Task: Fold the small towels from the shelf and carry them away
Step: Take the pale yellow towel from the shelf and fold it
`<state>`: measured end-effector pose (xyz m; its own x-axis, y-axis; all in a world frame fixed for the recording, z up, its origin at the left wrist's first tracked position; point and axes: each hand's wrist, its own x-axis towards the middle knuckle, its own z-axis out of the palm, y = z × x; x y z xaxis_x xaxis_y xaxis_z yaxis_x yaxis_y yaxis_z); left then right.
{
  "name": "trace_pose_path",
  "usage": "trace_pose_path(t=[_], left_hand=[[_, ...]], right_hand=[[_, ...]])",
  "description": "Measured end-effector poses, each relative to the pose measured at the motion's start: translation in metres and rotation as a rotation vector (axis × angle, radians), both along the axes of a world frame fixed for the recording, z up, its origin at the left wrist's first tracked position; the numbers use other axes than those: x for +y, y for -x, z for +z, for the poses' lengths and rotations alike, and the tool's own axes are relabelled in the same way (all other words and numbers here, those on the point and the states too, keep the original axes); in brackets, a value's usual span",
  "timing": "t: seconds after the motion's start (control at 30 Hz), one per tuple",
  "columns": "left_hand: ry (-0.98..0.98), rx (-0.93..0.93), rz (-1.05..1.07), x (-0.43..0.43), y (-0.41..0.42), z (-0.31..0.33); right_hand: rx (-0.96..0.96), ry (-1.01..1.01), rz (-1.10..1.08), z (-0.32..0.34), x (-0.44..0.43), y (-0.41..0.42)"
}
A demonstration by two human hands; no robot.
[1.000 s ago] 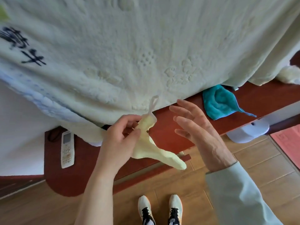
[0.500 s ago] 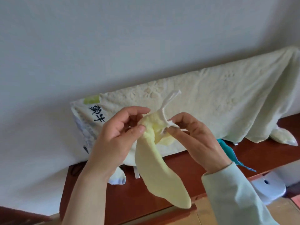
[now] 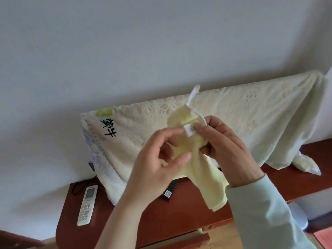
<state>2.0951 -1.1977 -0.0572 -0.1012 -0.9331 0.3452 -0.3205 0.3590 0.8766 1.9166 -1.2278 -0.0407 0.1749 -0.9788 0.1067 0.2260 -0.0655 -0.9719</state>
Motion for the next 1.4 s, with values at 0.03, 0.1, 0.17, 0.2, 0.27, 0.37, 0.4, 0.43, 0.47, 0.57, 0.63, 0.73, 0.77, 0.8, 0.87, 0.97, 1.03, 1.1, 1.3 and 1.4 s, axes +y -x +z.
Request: trace_pose_path(t=[0.03, 0.1, 0.17, 0.2, 0.27, 0.37, 0.4, 0.43, 0.47, 0.57, 0.63, 0.73, 0.77, 0.8, 0.87, 0.97, 1.03, 1.1, 1.3, 1.4], left_hand=[[-0.016, -0.029, -0.059, 0.001, 0.005, -0.002], [-0.038, -0.087, -0.117, 0.001, 0.014, -0.004], [-0.042, -0.077, -0.097, 0.0, 0.021, -0.006], [-0.04, -0.076, -0.063, -0.001, 0.023, -0.006], [-0.024, -0.103, 0.012, -0.003, 0.026, -0.008], [-0.048, -0.068, 0.056, -0.005, 0.024, -0.009], [-0.08, -0.025, 0.05, -0.005, 0.022, -0.008], [-0.112, 0.021, 0.04, -0.006, 0.02, -0.006], [-0.143, 0.067, 0.031, -0.006, 0.017, -0.003], [-0.217, 0.227, -0.023, -0.009, 0.011, 0.01], [-0.236, 0.309, -0.046, -0.012, 0.003, 0.02], [-0.239, 0.405, -0.093, -0.016, -0.01, 0.034], [-0.234, 0.422, -0.114, -0.016, -0.015, 0.039], [-0.224, 0.421, -0.131, -0.016, -0.018, 0.042], [-0.186, 0.377, -0.147, -0.015, -0.022, 0.047], [-0.156, 0.294, -0.157, -0.012, -0.025, 0.053], [-0.14, 0.233, -0.154, -0.008, -0.027, 0.057], [-0.131, 0.202, -0.129, -0.004, -0.03, 0.06], [-0.133, 0.126, -0.074, 0.008, -0.045, 0.064], [-0.125, 0.143, -0.021, 0.013, -0.054, 0.063]], right_hand=[[-0.009, -0.004, 0.004, 0.001, 0.0, 0.0], [-0.019, -0.007, 0.007, 0.002, 0.0, 0.002], [-0.05, -0.012, 0.005, 0.002, 0.0, 0.003], [-0.07, -0.015, 0.007, 0.001, 0.0, 0.004], [-0.084, -0.02, 0.002, -0.001, 0.0, 0.006], [-0.036, -0.003, -0.039, -0.003, -0.001, 0.008], [-0.013, 0.006, -0.053, -0.003, -0.002, 0.009], [0.002, 0.015, -0.064, -0.003, -0.002, 0.01], [0.007, 0.021, -0.066, -0.003, -0.002, 0.012], [0.048, 0.058, -0.045, 0.0, 0.001, 0.015], [0.15, 0.092, -0.086, 0.002, 0.003, 0.019], [0.298, 0.143, -0.209, 0.002, 0.005, 0.024], [0.32, 0.149, -0.25, 0.002, 0.005, 0.025], [0.337, 0.152, -0.279, 0.002, 0.006, 0.025], [0.362, 0.177, -0.294, 0.004, 0.008, 0.022], [0.347, 0.224, -0.26, 0.006, 0.009, 0.017], [0.308, 0.24, -0.223, 0.007, 0.008, 0.015], [0.253, 0.251, -0.181, 0.008, 0.008, 0.014], [0.138, 0.275, -0.214, 0.003, 0.006, 0.009], [0.164, 0.306, -0.2, 0.0, 0.01, 0.011]])
